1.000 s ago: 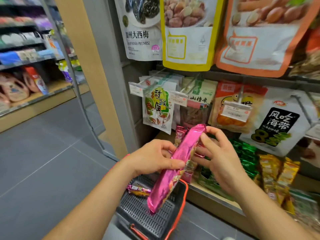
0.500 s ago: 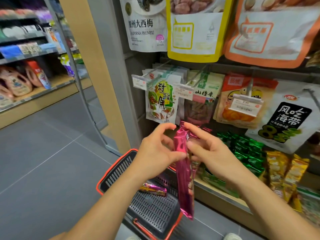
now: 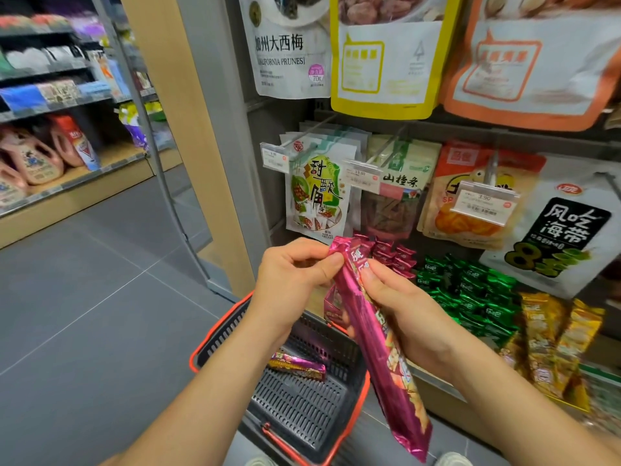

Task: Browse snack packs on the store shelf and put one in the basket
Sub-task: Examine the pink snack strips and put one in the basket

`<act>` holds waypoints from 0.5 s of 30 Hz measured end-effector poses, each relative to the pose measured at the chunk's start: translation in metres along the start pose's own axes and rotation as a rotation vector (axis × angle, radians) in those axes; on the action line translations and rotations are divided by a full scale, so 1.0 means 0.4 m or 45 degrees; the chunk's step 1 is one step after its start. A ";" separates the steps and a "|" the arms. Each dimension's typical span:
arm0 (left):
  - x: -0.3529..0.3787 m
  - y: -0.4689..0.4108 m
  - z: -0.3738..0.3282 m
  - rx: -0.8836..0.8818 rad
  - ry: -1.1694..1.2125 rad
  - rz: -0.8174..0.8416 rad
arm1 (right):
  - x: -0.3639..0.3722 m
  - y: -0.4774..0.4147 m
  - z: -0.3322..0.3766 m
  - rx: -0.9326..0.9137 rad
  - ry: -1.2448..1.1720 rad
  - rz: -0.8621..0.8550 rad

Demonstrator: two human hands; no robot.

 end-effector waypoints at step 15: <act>-0.009 -0.006 -0.013 0.011 -0.012 0.160 | -0.016 0.002 0.018 -0.086 0.178 -0.058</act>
Point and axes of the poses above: each hand's wrist, its own y-axis away from the middle knuckle, its own x-axis out of the palm, z = x × y, the point moved 9 cm from there along -y, towards the middle knuckle, and after that the axes turned 8 degrees about x, right-handed, at the moved point
